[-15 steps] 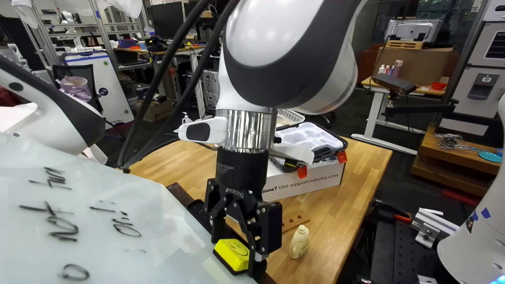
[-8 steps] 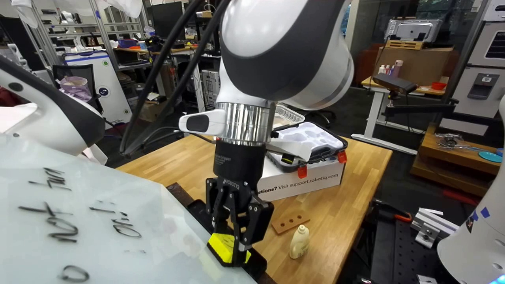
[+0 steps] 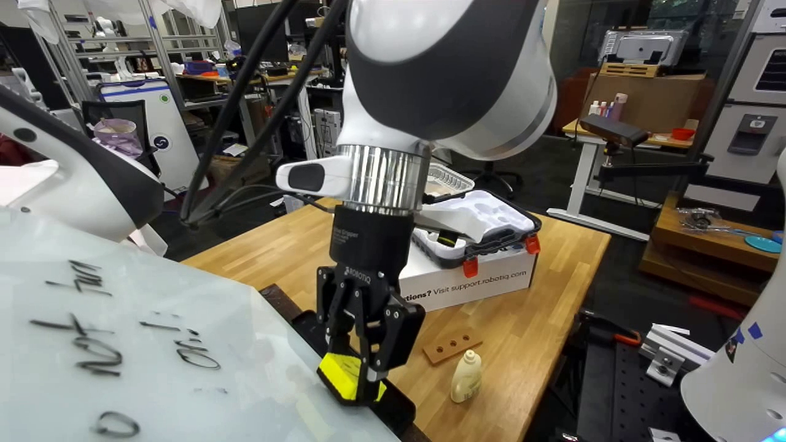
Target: Put the yellow duster inside the case
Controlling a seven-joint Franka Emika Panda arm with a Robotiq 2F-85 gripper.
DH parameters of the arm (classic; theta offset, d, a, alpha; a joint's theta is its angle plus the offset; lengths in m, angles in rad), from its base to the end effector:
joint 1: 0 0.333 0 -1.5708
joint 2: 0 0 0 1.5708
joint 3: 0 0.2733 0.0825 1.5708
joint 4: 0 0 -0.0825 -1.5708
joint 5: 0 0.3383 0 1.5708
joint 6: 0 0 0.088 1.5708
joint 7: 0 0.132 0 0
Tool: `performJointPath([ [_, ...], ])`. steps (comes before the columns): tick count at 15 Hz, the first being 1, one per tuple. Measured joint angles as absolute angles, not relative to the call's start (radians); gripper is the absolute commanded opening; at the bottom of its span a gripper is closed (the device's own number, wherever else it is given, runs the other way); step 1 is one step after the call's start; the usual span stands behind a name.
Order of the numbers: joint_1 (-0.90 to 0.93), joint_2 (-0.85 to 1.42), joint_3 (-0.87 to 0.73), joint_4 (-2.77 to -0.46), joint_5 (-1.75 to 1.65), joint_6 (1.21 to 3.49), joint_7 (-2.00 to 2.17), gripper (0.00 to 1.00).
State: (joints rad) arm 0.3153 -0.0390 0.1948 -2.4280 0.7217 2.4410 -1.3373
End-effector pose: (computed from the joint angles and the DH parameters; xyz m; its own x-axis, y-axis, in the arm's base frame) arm 0.3969 0.2352 0.2941 0.2823 0.8644 0.4161 0.9576 -0.2279 -0.1762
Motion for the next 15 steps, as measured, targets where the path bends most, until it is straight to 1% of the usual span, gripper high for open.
performJointPath([
  [4, 0.298, -0.153, 0.193, -2.469, 0.649, 2.452, -1.233, 0.3],
  [7, 0.263, -0.26, 0.185, -2.524, 0.482, 2.498, -1.045, 0.3],
  [11, 0.213, -0.367, 0.137, -2.582, 0.322, 2.515, -0.803, 0.3],
  [15, 0.185, -0.423, 0.087, -2.607, 0.245, 2.513, -0.569, 0.3],
])
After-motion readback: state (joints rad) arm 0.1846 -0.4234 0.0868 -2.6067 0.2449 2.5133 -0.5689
